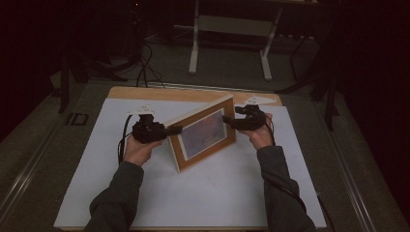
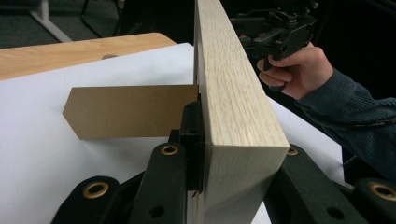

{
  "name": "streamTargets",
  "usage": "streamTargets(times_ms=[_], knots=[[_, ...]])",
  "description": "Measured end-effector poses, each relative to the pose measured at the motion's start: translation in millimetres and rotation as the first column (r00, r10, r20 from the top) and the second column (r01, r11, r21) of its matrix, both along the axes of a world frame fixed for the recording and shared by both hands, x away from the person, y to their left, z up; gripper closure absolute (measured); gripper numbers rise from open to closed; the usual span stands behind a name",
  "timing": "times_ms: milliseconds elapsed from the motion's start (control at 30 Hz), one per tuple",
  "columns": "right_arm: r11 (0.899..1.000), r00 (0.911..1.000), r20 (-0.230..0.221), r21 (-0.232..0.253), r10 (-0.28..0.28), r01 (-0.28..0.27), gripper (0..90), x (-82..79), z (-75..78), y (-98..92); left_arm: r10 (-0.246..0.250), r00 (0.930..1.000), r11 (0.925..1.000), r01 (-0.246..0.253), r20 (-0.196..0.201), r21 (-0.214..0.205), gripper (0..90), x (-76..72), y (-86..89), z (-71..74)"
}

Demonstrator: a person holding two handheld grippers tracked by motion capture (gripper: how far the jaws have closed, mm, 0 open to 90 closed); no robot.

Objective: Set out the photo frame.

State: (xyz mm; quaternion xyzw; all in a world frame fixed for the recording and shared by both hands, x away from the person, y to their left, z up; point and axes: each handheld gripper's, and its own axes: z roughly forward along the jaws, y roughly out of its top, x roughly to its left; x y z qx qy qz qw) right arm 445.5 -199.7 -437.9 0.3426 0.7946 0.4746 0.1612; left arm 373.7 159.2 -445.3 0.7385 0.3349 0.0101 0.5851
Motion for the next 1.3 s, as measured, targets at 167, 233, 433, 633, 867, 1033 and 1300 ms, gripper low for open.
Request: streamTargets(times_ms=[167,233,433,633,867,1033,1300], knots=[[1.000,0.9999,-0.008,0.000,0.007,-0.007,23.2,2.2,-0.5,-0.6,-0.017,0.9999,0.9999,0.017,0.000,-0.004,75.8,0.0,-3.7,-0.2],[1.000,0.9999,-0.010,0.000,0.006,-0.006,21.9,2.8,-1.2,-0.5,-0.024,0.9997,0.9997,0.024,0.000,-0.003,75.9,0.2,-5.2,-0.2],[0.999,0.9992,-0.025,0.021,0.030,-0.029,20.8,5.1,-3.0,-1.0,-0.041,0.9991,0.9991,0.041,-0.002,-0.004,75.8,1.9,-7.9,-0.5],[0.997,0.9972,-0.045,0.055,0.061,-0.058,20.3,8.4,-4.2,-3.6,-0.048,0.9989,0.9988,0.048,-0.002,0.006,76.0,2.3,-10.2,0.4],[0.992,0.9935,-0.071,0.092,0.088,-0.082,18.3,12.6,-8.1,-6.4,-0.059,0.9982,0.9982,0.059,-0.008,0.003,75.9,5.1,-10.5,0.1],[0.990,0.9898,-0.089,0.100,0.111,-0.102,16.1,15.6,-11.3,-6.9,-0.065,0.9978,0.9978,0.065,-0.010,0.006,75.9,6.7,-10.5,0.1],[0.992,0.9890,-0.102,0.083,0.107,-0.099,18.9,12.7,-11.5,-10.1,-0.038,0.9993,0.9991,0.038,-0.007,0.017,76.9,8.8,-13.1,-0.1]])
